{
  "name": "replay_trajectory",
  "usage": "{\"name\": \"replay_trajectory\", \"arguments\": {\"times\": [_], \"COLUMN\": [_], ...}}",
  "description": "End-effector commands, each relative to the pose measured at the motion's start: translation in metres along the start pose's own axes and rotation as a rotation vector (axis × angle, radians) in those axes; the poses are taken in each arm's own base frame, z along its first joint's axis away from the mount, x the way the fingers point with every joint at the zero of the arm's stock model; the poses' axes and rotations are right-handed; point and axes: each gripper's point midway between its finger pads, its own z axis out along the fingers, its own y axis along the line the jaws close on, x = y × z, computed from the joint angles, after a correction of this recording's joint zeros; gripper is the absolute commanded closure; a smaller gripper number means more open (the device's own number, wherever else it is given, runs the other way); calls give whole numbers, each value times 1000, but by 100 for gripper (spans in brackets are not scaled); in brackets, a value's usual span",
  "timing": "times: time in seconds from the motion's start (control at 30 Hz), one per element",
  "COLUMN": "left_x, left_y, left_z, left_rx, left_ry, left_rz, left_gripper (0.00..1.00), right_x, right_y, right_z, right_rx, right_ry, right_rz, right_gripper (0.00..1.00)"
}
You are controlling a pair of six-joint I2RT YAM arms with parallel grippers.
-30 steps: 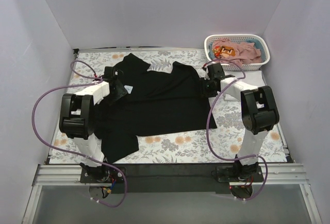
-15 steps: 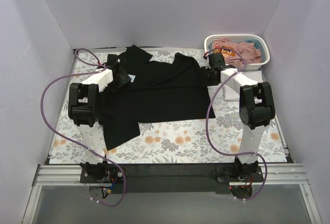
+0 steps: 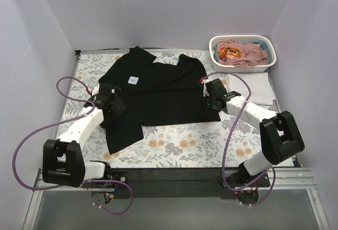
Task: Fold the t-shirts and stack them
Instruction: Flatten the tshirt out
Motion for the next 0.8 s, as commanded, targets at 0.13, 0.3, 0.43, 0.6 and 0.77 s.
{"name": "replay_trajectory", "arguments": {"times": [0.13, 0.3, 0.43, 0.6, 0.77], "left_x": [53, 87, 93, 91, 57], "left_y": [54, 74, 67, 55, 34], "left_z": [10, 4, -6, -24, -37], "left_rx": [-157, -185, -160, -106, 6], "left_ry": [105, 202, 240, 274, 179], "left_rz": [-88, -152, -221, -230, -156], "left_gripper": [33, 34, 35, 35, 34], "right_x": [39, 78, 106, 95, 47], "right_y": [-17, -39, -49, -56, -23], "right_z": [17, 10, -7, -31, -42], "right_rx": [48, 84, 99, 132, -10], "right_ry": [62, 126, 184, 128, 5], "right_rz": [49, 157, 239, 248, 133], "right_gripper": [52, 52, 52, 52, 52]}}
